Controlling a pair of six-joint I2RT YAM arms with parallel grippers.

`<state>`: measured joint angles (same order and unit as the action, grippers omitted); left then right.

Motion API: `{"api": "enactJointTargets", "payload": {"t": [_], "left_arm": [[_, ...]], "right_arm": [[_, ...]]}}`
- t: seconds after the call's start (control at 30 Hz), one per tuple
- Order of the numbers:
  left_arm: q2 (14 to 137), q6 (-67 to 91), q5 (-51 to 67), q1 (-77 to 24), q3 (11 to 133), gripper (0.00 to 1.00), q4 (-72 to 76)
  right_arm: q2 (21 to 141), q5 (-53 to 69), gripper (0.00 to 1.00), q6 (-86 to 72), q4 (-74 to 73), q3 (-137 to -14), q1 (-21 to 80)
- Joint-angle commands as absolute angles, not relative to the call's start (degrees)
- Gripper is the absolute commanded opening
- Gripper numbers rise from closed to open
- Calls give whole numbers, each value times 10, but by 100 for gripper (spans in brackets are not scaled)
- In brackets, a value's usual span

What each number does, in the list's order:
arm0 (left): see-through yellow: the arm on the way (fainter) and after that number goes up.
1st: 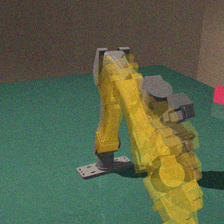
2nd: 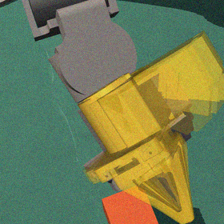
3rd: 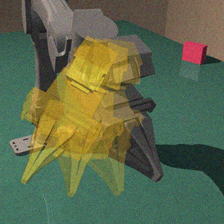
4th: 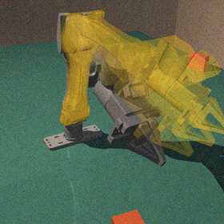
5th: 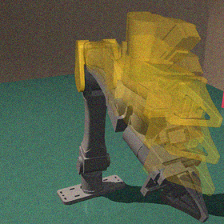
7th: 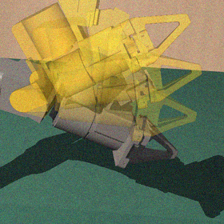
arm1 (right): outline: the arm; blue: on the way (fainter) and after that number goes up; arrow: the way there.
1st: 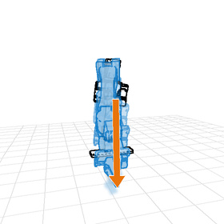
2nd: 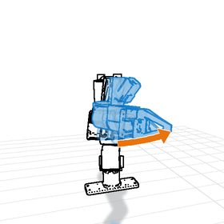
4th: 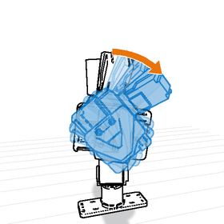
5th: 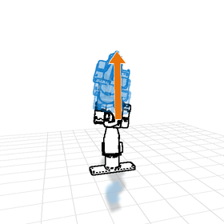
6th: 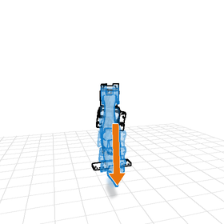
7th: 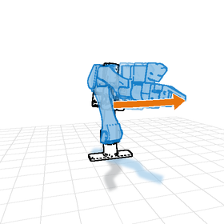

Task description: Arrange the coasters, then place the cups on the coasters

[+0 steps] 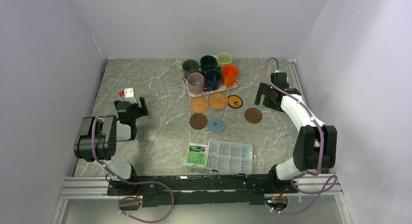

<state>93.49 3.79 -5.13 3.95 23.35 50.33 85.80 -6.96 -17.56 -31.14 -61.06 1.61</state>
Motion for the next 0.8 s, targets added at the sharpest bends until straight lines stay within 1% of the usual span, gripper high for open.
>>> {"api": "enactJointTargets", "payload": {"t": [0.0, 0.23, 0.43, 0.77], "left_arm": [[935, 32, -43, 40, 233, 94, 532], [934, 32, -43, 40, 233, 94, 532], [935, 32, -44, 40, 233, 94, 532], [934, 32, -43, 40, 233, 94, 532]], "right_arm": [[843, -59, 100, -184, -327, -588, 28], [874, -64, 100, -210, -323, -593, 65], [924, -82, 100, -227, -322, -611, 102], [987, -120, 100, -247, -316, -635, 113]]}}
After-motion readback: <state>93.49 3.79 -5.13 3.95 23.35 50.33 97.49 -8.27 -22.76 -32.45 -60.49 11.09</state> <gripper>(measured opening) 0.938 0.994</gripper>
